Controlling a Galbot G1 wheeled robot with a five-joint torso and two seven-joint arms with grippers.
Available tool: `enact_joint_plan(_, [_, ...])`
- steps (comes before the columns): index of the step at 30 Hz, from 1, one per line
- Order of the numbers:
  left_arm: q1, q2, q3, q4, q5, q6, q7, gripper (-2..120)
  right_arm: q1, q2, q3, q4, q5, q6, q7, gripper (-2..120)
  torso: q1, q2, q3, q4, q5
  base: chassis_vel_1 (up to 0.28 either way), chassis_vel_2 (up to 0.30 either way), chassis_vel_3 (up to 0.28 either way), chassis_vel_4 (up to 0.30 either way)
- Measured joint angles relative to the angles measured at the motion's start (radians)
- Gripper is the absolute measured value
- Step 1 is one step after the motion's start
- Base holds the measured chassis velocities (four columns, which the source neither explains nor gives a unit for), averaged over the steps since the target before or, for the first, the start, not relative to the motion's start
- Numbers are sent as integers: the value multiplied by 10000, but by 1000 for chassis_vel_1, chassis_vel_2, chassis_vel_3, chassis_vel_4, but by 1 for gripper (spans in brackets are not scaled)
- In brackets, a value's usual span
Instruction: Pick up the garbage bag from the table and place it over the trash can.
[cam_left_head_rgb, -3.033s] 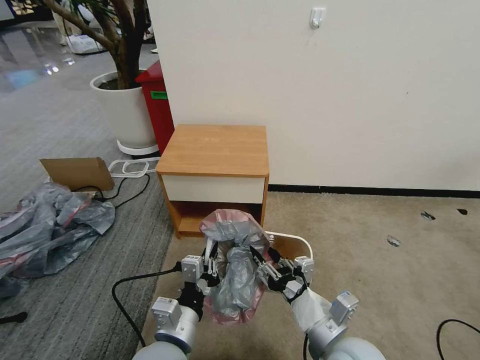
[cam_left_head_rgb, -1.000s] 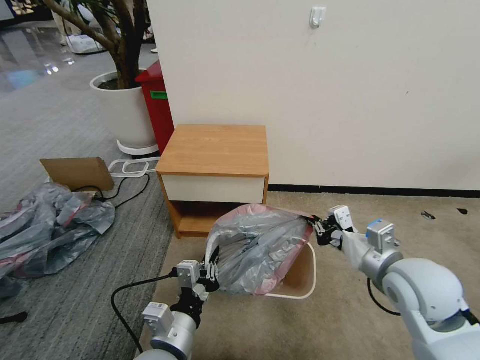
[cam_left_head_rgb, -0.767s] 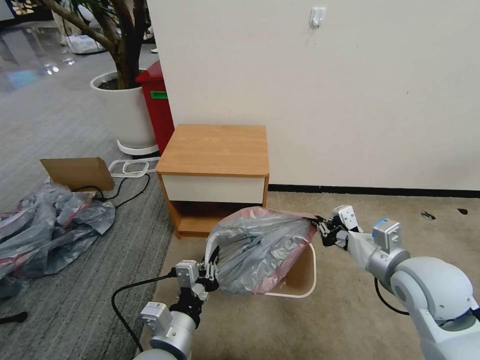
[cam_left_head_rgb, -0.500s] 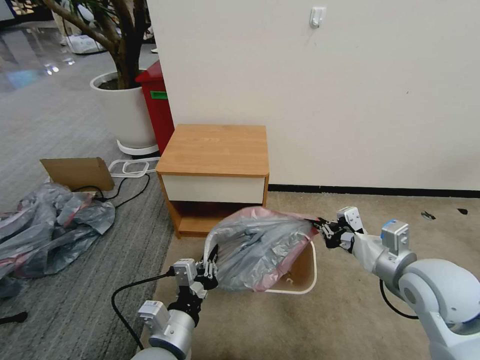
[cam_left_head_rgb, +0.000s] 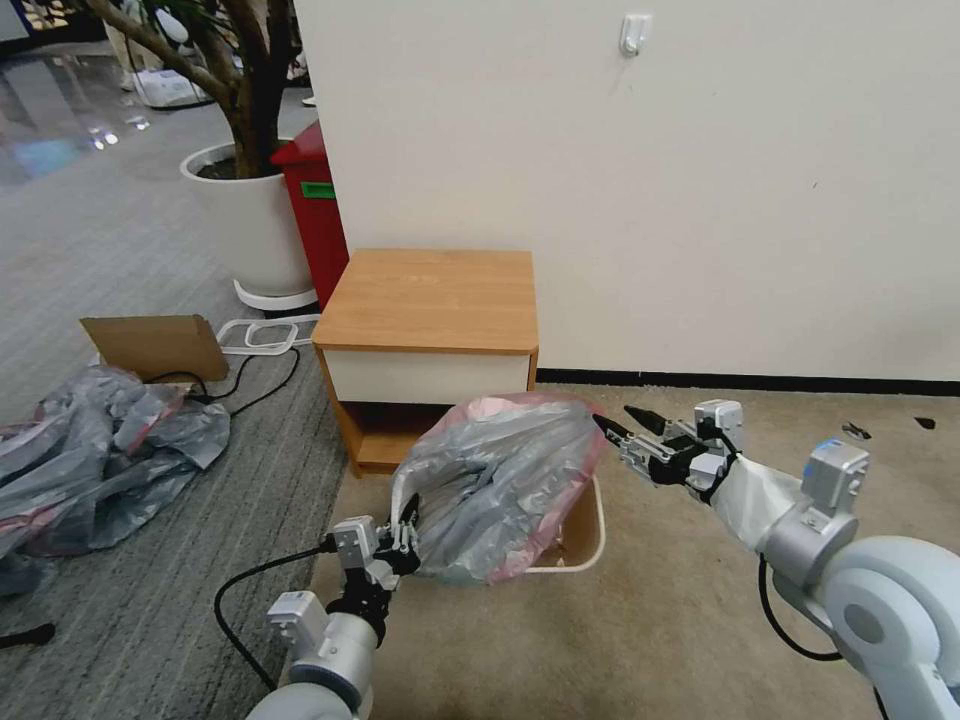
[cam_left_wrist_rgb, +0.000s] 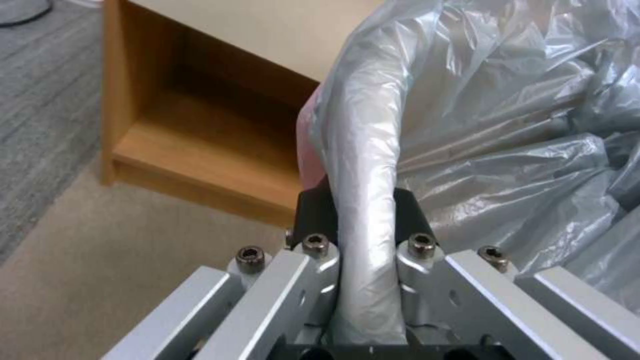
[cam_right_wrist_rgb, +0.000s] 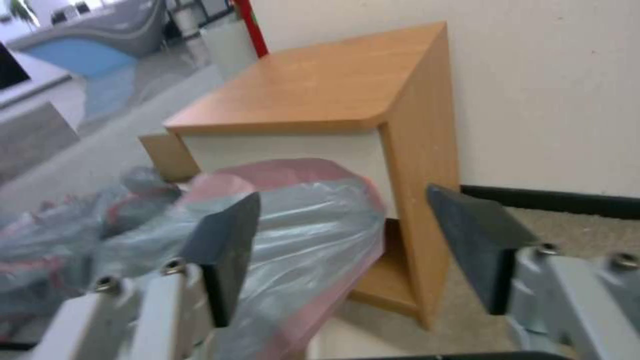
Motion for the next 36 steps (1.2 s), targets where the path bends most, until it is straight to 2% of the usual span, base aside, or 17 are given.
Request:
enact_joint_plan(2, [-33, -1, -43, 1, -52, 3, -45, 5, -186, 58, -72, 239, 163, 1, 120, 76, -1, 0, 0, 1, 0, 0, 0, 0, 0])
enact_joint_plan(4, [-124, 4, -145, 1, -122, -1, -136, 5, -777, 189, -377, 623, 302, 1, 196, 86, 0, 0, -1, -1, -2, 0, 0, 0, 0])
enact_joint_plan(6, [-157, 9, -180, 0, -126, -8, -157, 5, -991, 230, -528, 648, 241, 1, 195, 91, 0, 0, 0, 0, -1, 0, 0, 0, 0])
enact_joint_plan(7, [-216, 31, -245, -4, -118, -37, -180, 5, -1395, 316, -822, 673, -117, 1, -15, 96, -1, 0, 0, -2, 0, 0, 0, 0, 0])
enact_joint_plan(10, [-310, 76, -339, -15, -79, -88, -188, 5, -1712, 447, -1319, 682, -761, 1, -294, 100, 0, 0, -1, -2, -1, 0, 0, 0, 0])
enact_joint_plan(17, [-372, 208, -407, -223, 439, -357, -186, 5, -1561, 874, -2634, 681, -2068, 5, -245, 100, 0, 0, 0, -1, -1, 0, 0, 0, 0])
enact_joint_plan(21, [-335, 245, -374, -394, 814, -497, -127, 5, -1202, 1309, -3819, 662, -2717, 7, 618, 100, -1, 0, 0, 0, 0, 0, 0, 0, 0])
enact_joint_plan(22, [-335, 245, -374, -394, 814, -497, -127, 5, -1202, 1309, -3819, 662, -2717, 7, 618, 100, -1, 0, 0, 0, 0, 0, 0, 0, 0])
enact_joint_plan(24, [-315, 245, -368, -437, 869, -559, -101, 5, -984, 1422, -4426, 592, -2945, 8, 1341, 100, 0, 0, 0, 0, 0, 0, 0, 0, 0])
enact_joint_plan(29, [-281, 243, -387, -503, 934, -651, -14, 5, -904, 1536, -4796, 501, -3141, 8, 1874, 100, 0, 0, 1, 0, -1, 0, 0, 0, 0])
enact_joint_plan(36, [-220, 199, -375, -558, 1094, -787, 117, 5, -855, 1736, -5004, 197, -3143, 14, 2101, 100, 0, 0, 0, -1, 1, 0, 0, 0, 0])
